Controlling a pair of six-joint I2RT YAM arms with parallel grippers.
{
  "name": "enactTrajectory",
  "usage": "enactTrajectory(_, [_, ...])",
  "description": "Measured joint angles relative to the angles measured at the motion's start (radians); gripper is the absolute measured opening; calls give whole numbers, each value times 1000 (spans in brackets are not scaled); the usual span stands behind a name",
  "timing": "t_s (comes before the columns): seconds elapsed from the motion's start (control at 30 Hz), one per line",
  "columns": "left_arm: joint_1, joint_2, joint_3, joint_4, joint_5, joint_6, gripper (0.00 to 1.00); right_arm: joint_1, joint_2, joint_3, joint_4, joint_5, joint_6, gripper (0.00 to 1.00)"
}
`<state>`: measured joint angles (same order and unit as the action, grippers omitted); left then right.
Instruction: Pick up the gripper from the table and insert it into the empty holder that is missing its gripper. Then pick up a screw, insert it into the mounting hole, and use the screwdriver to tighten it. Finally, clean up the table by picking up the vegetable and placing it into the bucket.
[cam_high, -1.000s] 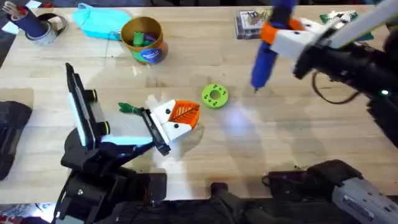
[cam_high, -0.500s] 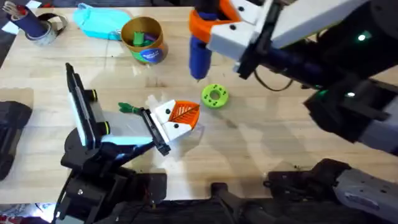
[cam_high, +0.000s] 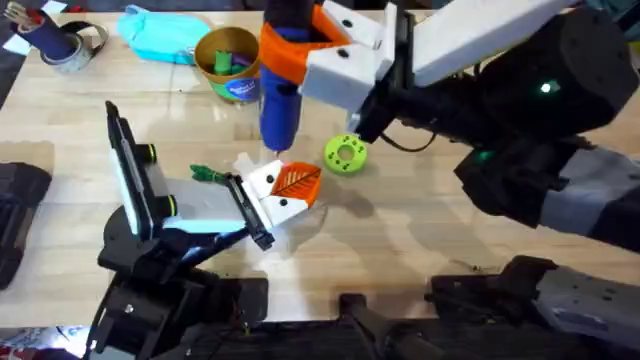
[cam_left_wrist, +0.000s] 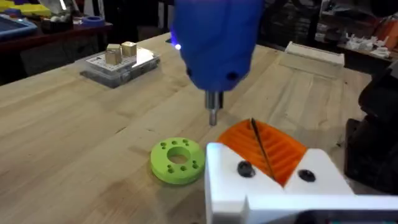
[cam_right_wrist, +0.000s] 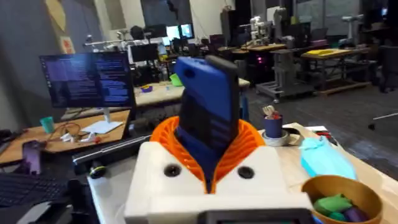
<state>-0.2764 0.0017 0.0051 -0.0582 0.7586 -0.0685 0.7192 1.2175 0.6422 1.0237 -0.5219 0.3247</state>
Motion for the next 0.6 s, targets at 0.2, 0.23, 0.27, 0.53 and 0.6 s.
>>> enactTrajectory(0.2, [0,0,0,0,0,0,10,16,0,0,0,-16,12,23])
enactTrajectory(0.23, [0,0,0,0,0,0,10,16,0,0,0,-21,12,23])
enactTrajectory(0.27, [0,0,0,0,0,0,10,16,0,0,0,-24,13,23])
enactTrajectory(0.53, [0,0,0,0,0,0,10,16,0,0,5,-64,-5,23])
enactTrajectory(0.6, [0,0,0,0,0,0,10,17,0,0,9,-68,-9,23])
